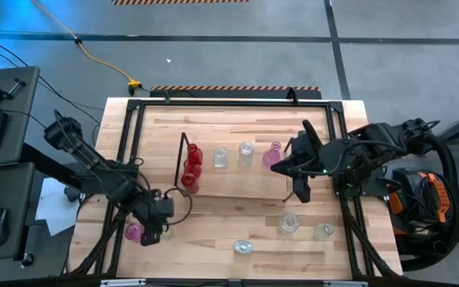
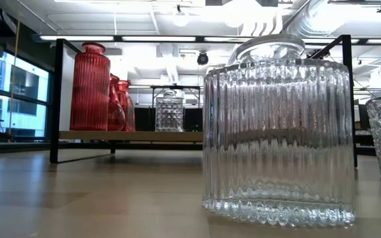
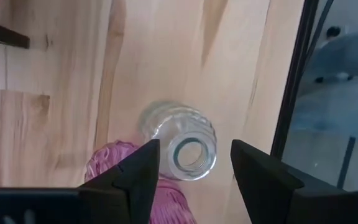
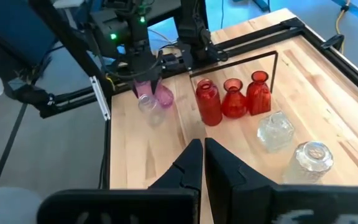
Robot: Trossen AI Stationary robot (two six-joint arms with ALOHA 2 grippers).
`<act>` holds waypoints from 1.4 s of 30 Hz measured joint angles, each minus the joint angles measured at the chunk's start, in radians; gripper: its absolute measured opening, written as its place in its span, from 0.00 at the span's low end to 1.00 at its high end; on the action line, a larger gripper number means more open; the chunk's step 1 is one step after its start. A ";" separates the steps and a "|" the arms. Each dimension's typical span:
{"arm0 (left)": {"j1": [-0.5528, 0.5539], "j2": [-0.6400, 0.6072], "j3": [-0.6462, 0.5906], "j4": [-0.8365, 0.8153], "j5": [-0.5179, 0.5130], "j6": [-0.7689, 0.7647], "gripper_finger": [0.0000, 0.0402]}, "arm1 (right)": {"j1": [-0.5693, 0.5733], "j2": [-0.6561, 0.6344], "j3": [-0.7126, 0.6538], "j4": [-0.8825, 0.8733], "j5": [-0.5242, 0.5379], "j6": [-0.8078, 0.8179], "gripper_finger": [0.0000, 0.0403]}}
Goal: Sort vases onto shelf
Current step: Put the transparent vase aligned with the other transparent vase on the shelf
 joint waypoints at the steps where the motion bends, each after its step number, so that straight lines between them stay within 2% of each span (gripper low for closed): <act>1: 0.000 0.009 0.000 -0.001 0.001 0.000 0.47 | 0.005 0.000 0.000 0.000 0.000 0.000 0.00; 16: 0.000 0.068 0.000 -0.088 0.019 0.029 0.46 | 0.056 0.000 0.000 0.006 0.018 0.004 0.00; 42: 0.000 0.069 -0.002 -0.033 0.021 -0.014 0.46 | 0.056 0.000 0.000 0.013 0.024 -0.013 0.00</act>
